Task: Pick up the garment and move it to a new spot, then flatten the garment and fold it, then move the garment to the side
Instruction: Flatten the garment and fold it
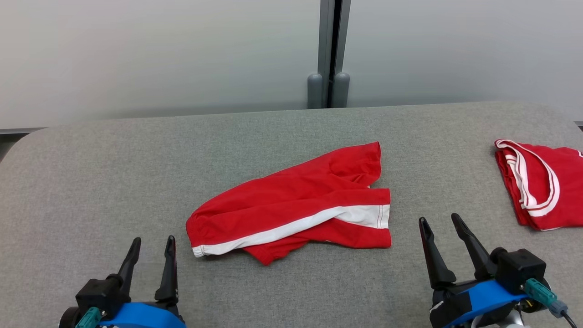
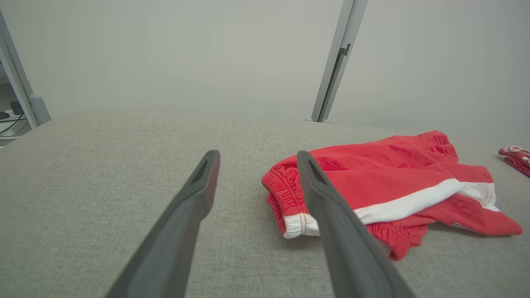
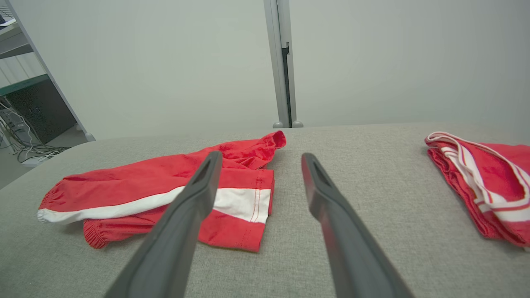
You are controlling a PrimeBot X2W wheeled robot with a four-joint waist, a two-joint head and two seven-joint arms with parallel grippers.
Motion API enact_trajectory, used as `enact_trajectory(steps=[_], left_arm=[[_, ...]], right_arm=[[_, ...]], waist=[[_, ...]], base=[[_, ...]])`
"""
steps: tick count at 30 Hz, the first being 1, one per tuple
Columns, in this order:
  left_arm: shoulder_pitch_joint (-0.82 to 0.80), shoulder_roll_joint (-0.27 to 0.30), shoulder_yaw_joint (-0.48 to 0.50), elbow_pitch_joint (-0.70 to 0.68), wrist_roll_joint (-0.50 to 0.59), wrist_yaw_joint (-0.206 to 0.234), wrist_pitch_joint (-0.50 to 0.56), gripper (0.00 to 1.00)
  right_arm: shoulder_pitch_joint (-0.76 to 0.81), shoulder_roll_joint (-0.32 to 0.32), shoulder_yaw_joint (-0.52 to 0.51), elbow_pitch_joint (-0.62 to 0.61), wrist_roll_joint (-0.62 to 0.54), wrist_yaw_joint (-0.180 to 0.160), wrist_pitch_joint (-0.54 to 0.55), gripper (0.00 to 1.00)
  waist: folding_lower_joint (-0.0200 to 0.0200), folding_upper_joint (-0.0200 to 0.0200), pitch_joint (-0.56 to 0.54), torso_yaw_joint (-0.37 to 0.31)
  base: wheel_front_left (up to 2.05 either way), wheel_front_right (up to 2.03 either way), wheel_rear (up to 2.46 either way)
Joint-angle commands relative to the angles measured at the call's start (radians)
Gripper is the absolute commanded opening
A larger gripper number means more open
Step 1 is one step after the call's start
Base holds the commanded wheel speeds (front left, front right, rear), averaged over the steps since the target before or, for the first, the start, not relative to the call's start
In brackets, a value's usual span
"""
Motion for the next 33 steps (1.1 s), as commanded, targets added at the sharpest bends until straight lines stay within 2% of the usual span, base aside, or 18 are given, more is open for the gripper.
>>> enact_trajectory(steps=[1,4,10,19,20,21,22,23,24,25,33], left_arm=[[-0.017,0.002,-0.003,0.003,-0.005,-0.004,0.002,1.0],[-0.025,-0.015,-0.02,0.018,-0.038,-0.019,0.035,1.0],[-0.078,-0.015,-0.076,0.085,-0.097,-0.043,0.137,1.0],[-0.163,-0.026,-0.093,0.22,-0.146,-0.035,0.206,1.0],[-0.171,-0.027,-0.093,0.231,-0.148,-0.034,0.21,0.89],[-0.179,-0.027,-0.091,0.241,-0.151,-0.031,0.214,0.68],[-0.187,-0.028,-0.091,0.252,-0.154,-0.031,0.219,0.39],[-0.193,-0.028,-0.091,0.26,-0.157,-0.03,0.22,0.31],[-0.199,-0.028,-0.092,0.266,-0.157,-0.031,0.22,0.19],[-0.205,-0.029,-0.093,0.271,-0.16,-0.032,0.218,0.0],[-0.232,-0.03,-0.122,0.295,-0.176,-0.045,0.194,0.0]], right_arm=[[-0.005,0.0,0.0,0.002,0.002,0.001,-0.004,1.0],[-0.011,0.0,0.004,0.001,0.002,0.001,-0.006,1.0],[-0.028,0.0,0.017,0.006,-0.001,0.001,-0.003,1.0],[-0.107,0.0,0.076,0.09,-0.002,0.001,0.022,1.0],[-0.119,0.0,0.082,0.105,0.0,0.001,0.031,1.0],[-0.132,0.0,0.091,0.119,0.001,0.001,0.037,1.0],[-0.146,0.0,0.099,0.133,0.005,0.001,0.044,1.0],[-0.158,0.0,0.106,0.149,0.009,0.0,0.053,1.0],[-0.173,0.0,0.113,0.164,0.012,0.001,0.059,1.0],[-0.187,0.0,0.118,0.181,0.019,0.001,0.069,1.0],[-0.303,0.0,0.135,0.348,0.09,0.001,0.183,1.0]], waist=[[0.0,0.0,0.001,0.0],[0.0,0.0,0.01,0.0],[0.0,0.0,0.031,-0.004],[0.0,0.0,0.061,-0.031],[0.0,0.0,0.064,-0.032],[0.0,0.0,0.068,-0.034],[0.0,0.0,0.071,-0.034],[0.0,0.0,0.074,-0.035],[0.0,0.0,0.078,-0.036],[0.0,0.0,0.082,-0.036],[0.0,0.0,0.1,-0.025]], base=[[0.0,0.0,0.0],[0.0,0.0,0.0],[0.0,0.0,0.0],[0.0,0.0,0.0],[0.0,0.0,0.0],[0.0,0.0,0.0],[0.0,0.0,0.0],[0.0,0.0,0.0],[0.0,0.0,0.0],[0.0,0.0,0.0],[0.0,0.0,0.0]])
